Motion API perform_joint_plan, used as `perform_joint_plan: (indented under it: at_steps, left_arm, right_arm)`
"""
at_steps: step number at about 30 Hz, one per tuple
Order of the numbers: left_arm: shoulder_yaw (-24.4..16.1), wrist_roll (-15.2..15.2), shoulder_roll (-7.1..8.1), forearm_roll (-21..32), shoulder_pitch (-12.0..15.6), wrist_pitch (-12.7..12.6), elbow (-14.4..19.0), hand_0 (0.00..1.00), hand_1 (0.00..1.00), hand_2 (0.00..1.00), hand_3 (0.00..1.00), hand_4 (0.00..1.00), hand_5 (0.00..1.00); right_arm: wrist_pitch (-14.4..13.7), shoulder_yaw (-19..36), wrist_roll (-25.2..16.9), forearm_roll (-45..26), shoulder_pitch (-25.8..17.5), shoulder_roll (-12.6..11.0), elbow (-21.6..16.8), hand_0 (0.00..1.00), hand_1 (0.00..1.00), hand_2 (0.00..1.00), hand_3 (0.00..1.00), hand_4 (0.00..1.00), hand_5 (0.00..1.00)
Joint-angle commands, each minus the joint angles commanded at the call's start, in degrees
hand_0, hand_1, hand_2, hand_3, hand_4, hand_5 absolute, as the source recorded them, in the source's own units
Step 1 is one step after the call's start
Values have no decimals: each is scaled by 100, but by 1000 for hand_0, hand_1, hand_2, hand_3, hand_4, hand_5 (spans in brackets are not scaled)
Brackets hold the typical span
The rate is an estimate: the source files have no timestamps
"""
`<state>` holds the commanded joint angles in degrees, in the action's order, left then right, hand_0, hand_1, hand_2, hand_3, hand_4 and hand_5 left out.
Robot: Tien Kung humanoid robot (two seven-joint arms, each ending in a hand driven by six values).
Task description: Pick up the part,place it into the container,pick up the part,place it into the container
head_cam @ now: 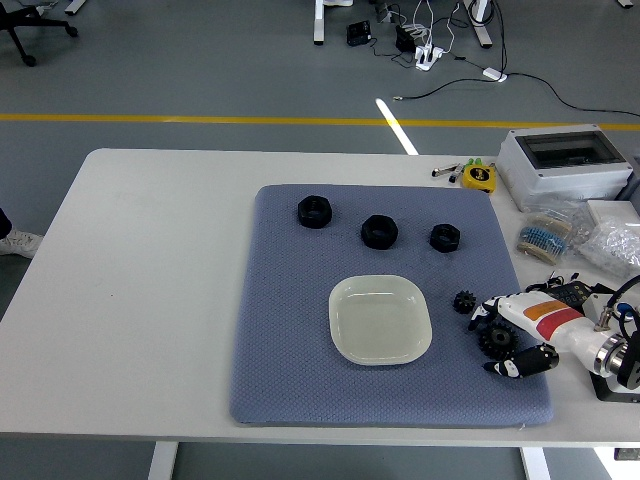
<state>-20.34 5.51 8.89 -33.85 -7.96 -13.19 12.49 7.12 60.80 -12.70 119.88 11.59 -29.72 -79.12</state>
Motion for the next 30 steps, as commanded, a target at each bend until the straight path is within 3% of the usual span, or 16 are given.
perform_joint_plan:
  at_steps: [2, 3, 17, 30]
  left_arm:
    - [3, 0, 0, -3, 5, -1, 1, 706, 637, 716, 619, 716, 679]
    - [-4, 2, 1, -8, 8, -2, 0, 706, 638, 716, 619, 716, 680]
    - [34, -19, -7, 38, -16, -5, 2, 706, 640, 717, 618, 715, 679]
    - [63, -34, 1, 92, -46, -12, -2, 706, 639, 716, 618, 715, 678]
  right_arm:
    - [10, -12, 15, -12, 3, 3, 21, 487, 524, 569, 557, 614, 68]
    - [16, -15, 22, -14, 4, 5, 33, 461, 493, 541, 532, 535, 44]
    - [126, 37, 60, -65, 27, -34, 35, 476, 438, 517, 511, 536, 4]
    - [76, 160, 44, -62, 92, -76, -260, 456, 429, 508, 506, 527, 9]
